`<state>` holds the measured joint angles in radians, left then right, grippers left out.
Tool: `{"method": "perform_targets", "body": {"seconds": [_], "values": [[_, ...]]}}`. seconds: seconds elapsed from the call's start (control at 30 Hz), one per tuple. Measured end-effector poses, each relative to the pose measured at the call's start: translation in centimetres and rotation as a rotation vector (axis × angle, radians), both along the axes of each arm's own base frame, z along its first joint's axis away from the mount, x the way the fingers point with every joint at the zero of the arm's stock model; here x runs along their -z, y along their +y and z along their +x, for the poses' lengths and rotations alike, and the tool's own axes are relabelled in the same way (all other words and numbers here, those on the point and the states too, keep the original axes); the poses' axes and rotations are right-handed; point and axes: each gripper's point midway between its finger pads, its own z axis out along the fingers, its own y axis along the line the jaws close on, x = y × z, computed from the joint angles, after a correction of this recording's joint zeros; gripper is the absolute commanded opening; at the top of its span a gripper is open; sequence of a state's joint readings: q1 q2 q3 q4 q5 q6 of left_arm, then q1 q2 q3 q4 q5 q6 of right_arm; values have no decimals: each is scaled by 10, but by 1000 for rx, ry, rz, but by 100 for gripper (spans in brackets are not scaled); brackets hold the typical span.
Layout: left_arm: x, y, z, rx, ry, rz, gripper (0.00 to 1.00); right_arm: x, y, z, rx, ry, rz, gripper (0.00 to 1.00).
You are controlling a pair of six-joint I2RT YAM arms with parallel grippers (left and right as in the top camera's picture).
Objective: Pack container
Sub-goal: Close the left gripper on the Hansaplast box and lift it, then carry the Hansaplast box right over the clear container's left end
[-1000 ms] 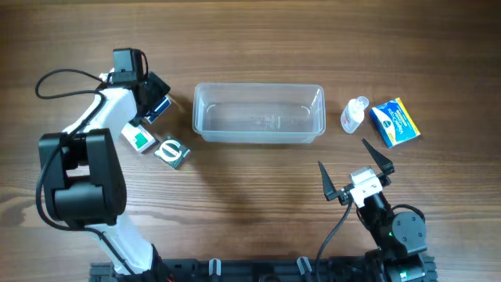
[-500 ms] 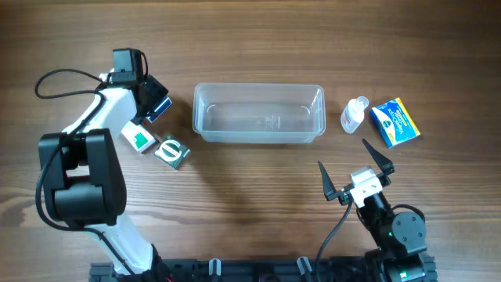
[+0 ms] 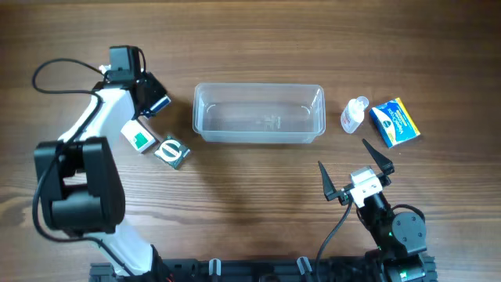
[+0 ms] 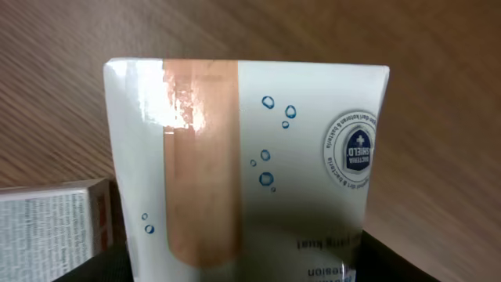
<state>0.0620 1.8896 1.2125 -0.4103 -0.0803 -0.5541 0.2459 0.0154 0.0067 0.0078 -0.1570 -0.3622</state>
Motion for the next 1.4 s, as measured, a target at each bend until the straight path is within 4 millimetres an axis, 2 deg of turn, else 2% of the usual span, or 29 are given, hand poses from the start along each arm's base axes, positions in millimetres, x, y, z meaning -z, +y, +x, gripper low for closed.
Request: {"method": "perform_targets", "body": {"seconds": [0.17,0.27,0.37,0.5,0.67,0.8,0.97,1.2,1.4], "values": [[-24,-1,4,41,-52,17,67,0,0,0,0,0,0,100],[-35,-6,4,76,-76,7,62,0,0,0,0,0,0,100],[-49,-11,5,106,-105,-10,62,0,0,0,0,0,0,100],[-76,-19,4,133,-165,-36,64,0,0,0,0,0,0,100],[-123,-35,-2,178,-265,-46,60,0,0,0,0,0,0,100],[-160,-68,-9,256,-351,-51,59,0,0,0,0,0,0,100],[-197,-130,-26,404,-440,-78,60,0,0,0,0,0,0,100],[-197,-204,-53,579,-427,-98,61,0,0,0,0,0,0,100],[-180,-238,-74,669,-369,-47,62,0,0,0,0,0,0,100]]}}
